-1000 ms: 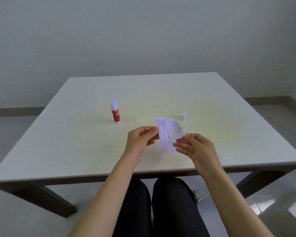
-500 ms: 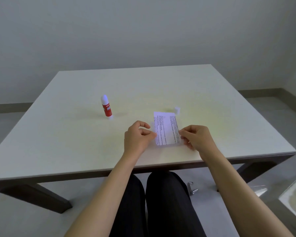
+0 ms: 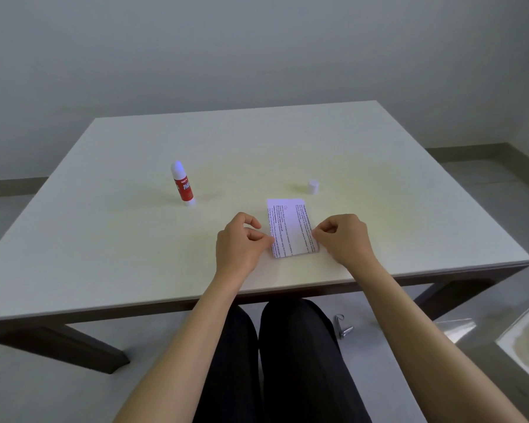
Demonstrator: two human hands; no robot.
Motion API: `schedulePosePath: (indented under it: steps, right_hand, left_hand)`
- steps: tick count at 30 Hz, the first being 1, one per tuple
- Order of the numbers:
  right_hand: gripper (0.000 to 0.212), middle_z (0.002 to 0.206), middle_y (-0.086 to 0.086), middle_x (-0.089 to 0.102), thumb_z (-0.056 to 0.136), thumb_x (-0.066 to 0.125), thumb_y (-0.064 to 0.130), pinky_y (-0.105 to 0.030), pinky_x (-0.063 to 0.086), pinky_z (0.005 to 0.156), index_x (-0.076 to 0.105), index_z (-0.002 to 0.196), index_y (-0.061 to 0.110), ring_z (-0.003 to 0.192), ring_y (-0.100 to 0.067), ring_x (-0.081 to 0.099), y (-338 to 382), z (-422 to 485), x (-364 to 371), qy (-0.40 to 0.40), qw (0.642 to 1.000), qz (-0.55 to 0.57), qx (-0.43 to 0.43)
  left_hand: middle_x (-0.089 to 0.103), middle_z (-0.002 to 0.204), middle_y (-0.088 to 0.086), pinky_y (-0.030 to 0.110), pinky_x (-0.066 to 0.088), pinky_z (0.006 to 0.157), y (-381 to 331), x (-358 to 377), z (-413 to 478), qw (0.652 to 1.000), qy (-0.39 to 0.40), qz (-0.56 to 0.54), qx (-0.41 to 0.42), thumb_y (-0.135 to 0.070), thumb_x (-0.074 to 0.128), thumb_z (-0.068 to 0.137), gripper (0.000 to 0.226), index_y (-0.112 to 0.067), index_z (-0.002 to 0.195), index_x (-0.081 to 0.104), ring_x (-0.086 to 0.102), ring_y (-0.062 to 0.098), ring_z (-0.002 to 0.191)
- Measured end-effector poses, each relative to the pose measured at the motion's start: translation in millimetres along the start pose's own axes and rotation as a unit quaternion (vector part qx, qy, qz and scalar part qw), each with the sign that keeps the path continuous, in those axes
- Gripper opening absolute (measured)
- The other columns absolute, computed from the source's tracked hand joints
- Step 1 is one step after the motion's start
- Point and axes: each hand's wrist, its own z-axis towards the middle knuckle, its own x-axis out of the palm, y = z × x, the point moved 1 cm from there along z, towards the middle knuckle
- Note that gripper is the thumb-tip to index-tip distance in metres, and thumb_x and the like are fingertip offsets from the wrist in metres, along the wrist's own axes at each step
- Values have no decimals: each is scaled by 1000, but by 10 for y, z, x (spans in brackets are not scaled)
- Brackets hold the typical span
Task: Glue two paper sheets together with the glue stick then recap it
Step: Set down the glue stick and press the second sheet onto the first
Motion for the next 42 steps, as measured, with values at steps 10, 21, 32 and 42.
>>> schedulePosePath:
  steps: [10, 21, 32, 42]
  right_hand:
    - [6, 61, -1, 57, 76, 57, 3, -31, 43, 55, 62, 74, 1, 65, -23, 54, 28, -46, 71, -25, 996, -76, -39]
    - [16, 79, -12, 61, 82, 58, 7, -35, 46, 65, 56, 98, 7, 82, -30, 58, 78, -26, 85, -3, 995, -92, -34]
    - [15, 78, -4, 54, 83, 56, 6, -29, 35, 57, 56, 98, 7, 73, -25, 49, 333, -57, 435, 29, 991, -117, -66]
    - [61, 156, 9, 26, 94, 7, 47, -53, -16, 111, 25, 147, 22, 148, -26, 6, 236, -465, 782, 99, 882, -342, -308]
  left_hand:
    - [68, 63, -7, 27, 44, 62, -35, 74, -6, 996, -23, 68, 52, -10, 71, 70, 28, -18, 79, 46, 63, 18, 73]
    - [24, 158, -8, 48, 15, 116, -30, -11, 207, 882, 170, 390, 202, -36, 42, 97, 50, -26, 146, 32, 12, 22, 148]
    - [18, 158, -16, 58, -5, 114, 195, -455, 372, 890, 198, 382, 154, -49, 49, 90, 62, -33, 146, 28, 5, 21, 149]
    - [4, 158, -23, 65, -8, 111, 277, -473, 364, 882, 220, 385, 157, -60, 41, 88, 74, -35, 150, 10, -8, 22, 148]
